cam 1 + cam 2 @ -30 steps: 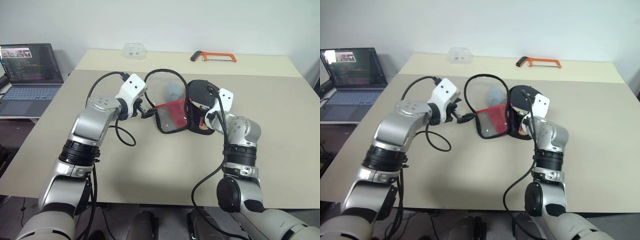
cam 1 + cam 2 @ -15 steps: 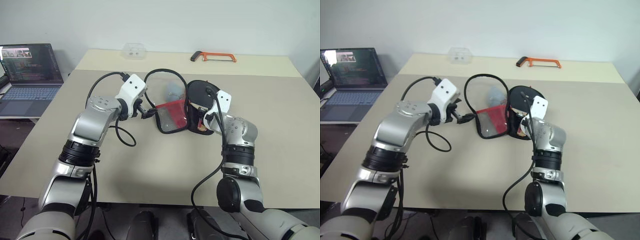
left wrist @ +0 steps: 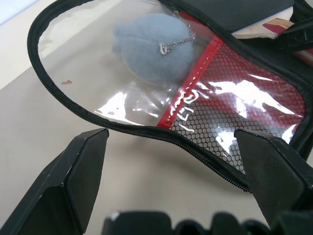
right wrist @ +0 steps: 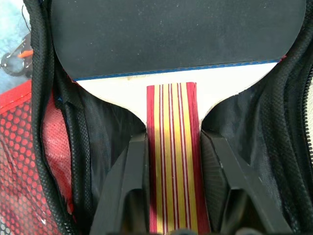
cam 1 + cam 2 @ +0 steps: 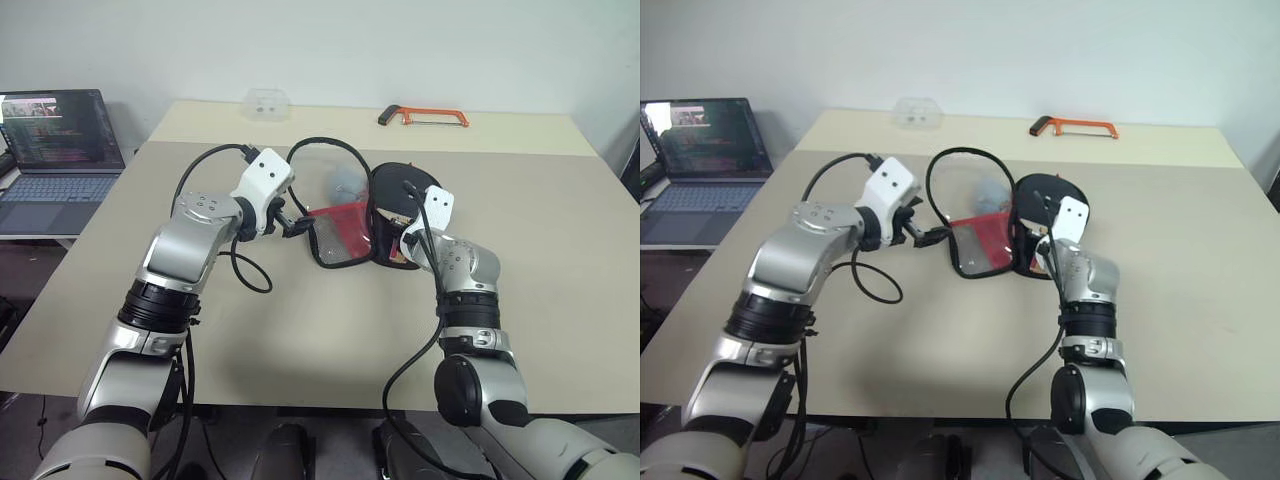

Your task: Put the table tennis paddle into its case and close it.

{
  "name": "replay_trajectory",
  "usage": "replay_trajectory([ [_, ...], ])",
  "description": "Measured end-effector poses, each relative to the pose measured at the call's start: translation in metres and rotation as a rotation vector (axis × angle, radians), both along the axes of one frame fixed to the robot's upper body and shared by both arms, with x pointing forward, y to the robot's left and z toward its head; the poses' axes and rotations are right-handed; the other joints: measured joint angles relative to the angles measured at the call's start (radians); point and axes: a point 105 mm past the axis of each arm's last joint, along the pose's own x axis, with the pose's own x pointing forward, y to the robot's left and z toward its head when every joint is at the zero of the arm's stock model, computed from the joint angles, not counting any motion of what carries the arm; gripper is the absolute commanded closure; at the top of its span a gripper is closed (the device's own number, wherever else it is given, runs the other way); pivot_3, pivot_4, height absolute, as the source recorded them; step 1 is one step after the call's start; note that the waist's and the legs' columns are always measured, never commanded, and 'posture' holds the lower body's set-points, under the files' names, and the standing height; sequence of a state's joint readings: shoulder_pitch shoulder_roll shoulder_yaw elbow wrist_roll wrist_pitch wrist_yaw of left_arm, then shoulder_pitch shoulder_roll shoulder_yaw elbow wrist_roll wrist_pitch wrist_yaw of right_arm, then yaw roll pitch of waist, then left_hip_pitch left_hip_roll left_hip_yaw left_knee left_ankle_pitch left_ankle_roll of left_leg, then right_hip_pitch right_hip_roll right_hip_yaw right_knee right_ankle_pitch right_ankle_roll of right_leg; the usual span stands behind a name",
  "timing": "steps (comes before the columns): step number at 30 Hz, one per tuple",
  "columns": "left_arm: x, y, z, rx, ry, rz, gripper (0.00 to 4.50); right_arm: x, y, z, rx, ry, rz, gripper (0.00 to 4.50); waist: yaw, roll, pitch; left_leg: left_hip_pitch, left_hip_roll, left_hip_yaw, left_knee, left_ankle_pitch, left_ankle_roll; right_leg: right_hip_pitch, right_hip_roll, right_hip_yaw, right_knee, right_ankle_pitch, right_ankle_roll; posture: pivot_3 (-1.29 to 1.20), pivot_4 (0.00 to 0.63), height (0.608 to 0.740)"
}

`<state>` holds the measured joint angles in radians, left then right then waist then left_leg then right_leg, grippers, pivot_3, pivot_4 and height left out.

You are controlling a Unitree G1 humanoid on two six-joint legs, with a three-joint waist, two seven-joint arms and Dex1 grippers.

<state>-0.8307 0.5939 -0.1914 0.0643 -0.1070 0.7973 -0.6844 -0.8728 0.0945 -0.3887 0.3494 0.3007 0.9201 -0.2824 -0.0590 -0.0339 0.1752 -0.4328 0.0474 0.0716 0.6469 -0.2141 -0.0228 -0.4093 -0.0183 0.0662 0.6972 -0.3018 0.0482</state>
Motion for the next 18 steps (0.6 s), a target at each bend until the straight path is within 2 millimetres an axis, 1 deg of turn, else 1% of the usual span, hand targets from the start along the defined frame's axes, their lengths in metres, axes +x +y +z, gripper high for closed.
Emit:
replay_trajectory([
  [2,0.000,0.000,0.000,0.001,0.000,0.001,0.00,0.000,0.001,0.001,-0.004,-0.003,0.009,1.72,0.001,-0.001,-0.001,0.000,0.000,0.000,0.000,0.000,0.000,0.000,0.000,0.000,0.000,0.000,0.000,0.00,0.150,0.740],
  [5,0.000,0.000,0.000,0.003,-0.001,0.004,0.00,0.000,0.003,0.002,0.006,-0.010,0.028,0.63,0.001,-0.002,-0.002,0.000,0.000,-0.001,0.000,0.000,0.000,0.001,0.000,-0.001,0.000,0.000,0.000,0.00,0.150,0.740],
  [7,0.000,0.001,0.000,0.005,-0.003,0.006,0.00,0.000,0.003,0.004,0.014,-0.016,0.039,0.02,0.004,-0.003,-0.002,0.000,0.000,-0.002,0.000,0.000,0.000,0.002,-0.001,-0.002,0.000,0.000,0.000,0.00,0.150,0.740],
  [9,0.001,0.002,0.000,0.010,-0.007,0.012,0.00,0.000,0.000,0.007,0.004,-0.019,0.052,0.02,0.008,-0.003,-0.002,0.000,0.000,-0.002,0.000,0.000,0.001,0.002,-0.001,-0.003,-0.001,0.000,0.000,0.00,0.150,0.740],
  [14,0.002,0.003,0.001,0.014,-0.014,0.023,0.00,-0.007,-0.016,0.012,-0.031,-0.008,0.066,0.02,0.011,-0.003,-0.002,-0.001,0.000,-0.002,-0.001,0.001,0.001,0.001,-0.001,-0.002,-0.002,0.000,0.000,0.00,0.150,0.740],
  [16,0.003,0.004,0.002,0.015,-0.019,0.031,0.00,-0.010,-0.024,0.020,-0.053,-0.021,0.073,0.02,0.010,-0.002,-0.002,-0.002,0.000,-0.002,-0.001,0.001,0.001,-0.001,-0.001,-0.002,-0.001,0.000,0.000,0.00,0.150,0.740],
  [18,0.003,0.005,0.002,0.015,-0.019,0.032,0.00,-0.014,-0.034,0.037,-0.078,-0.063,0.077,0.02,0.010,-0.002,-0.002,-0.002,0.000,-0.002,-0.001,0.001,0.001,-0.001,-0.001,-0.002,-0.002,0.000,0.000,0.00,0.150,0.740],
])
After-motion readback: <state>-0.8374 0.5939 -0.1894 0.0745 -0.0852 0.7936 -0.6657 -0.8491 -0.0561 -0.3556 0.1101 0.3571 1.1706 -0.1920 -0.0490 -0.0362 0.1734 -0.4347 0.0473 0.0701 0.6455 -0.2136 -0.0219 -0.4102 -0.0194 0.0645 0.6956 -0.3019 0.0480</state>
